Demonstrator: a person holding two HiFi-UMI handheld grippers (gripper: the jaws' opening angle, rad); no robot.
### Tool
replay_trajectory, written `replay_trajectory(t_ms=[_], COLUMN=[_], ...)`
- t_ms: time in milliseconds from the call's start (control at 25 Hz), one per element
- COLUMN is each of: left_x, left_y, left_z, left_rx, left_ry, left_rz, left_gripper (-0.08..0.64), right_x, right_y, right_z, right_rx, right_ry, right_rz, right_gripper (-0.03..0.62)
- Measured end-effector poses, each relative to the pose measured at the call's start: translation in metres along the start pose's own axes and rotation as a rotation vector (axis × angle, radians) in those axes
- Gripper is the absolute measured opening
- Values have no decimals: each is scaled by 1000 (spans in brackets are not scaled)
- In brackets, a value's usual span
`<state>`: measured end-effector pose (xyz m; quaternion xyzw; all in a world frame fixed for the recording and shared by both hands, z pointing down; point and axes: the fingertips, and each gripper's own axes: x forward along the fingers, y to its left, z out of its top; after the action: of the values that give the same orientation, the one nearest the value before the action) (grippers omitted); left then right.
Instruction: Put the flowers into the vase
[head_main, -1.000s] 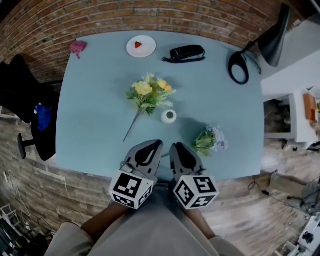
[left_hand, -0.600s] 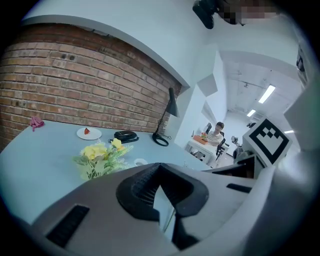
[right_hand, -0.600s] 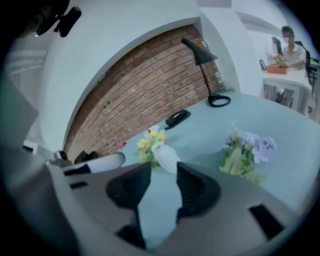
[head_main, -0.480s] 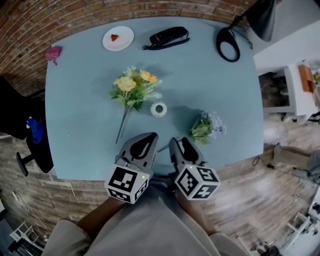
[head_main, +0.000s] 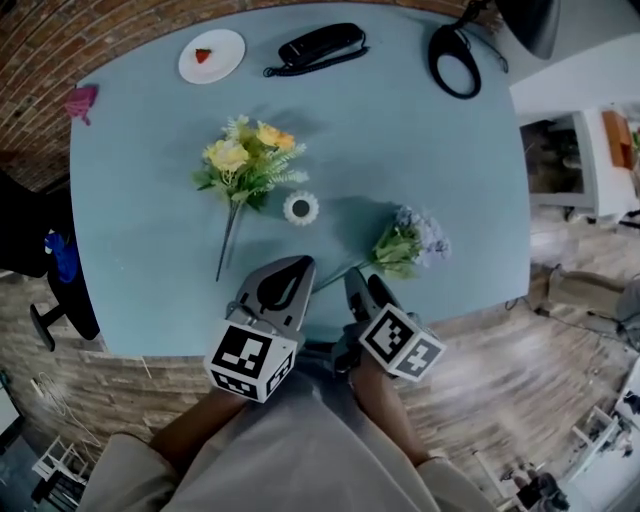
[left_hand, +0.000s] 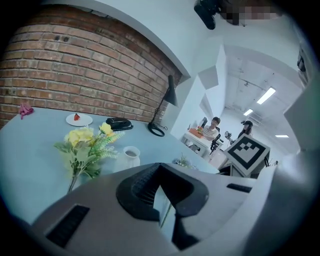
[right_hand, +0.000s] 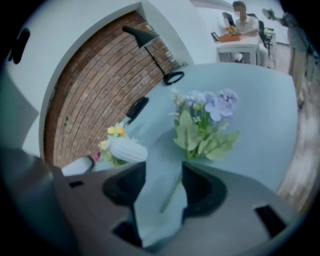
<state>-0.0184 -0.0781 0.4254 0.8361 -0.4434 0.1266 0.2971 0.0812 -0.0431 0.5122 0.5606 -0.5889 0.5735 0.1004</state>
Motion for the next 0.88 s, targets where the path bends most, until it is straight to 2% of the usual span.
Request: replay_trajectory(t_ms=[160, 320, 880], left_x=[6, 13, 48], left_y=[2, 4, -2], left_z=[-3, -4, 0], left_rx=[-4, 0, 17], left_ry=[19, 33, 30], left_rz=[8, 16, -20], left_gripper=[15, 15, 15], right_x=[15, 23, 50], right_y=[-21, -29, -49], right_z=[-6, -5, 0], right_rx=[90, 140, 220], right_ry=[48, 70, 117], right_rz=[-28, -39, -78], right_gripper=[227, 227, 227])
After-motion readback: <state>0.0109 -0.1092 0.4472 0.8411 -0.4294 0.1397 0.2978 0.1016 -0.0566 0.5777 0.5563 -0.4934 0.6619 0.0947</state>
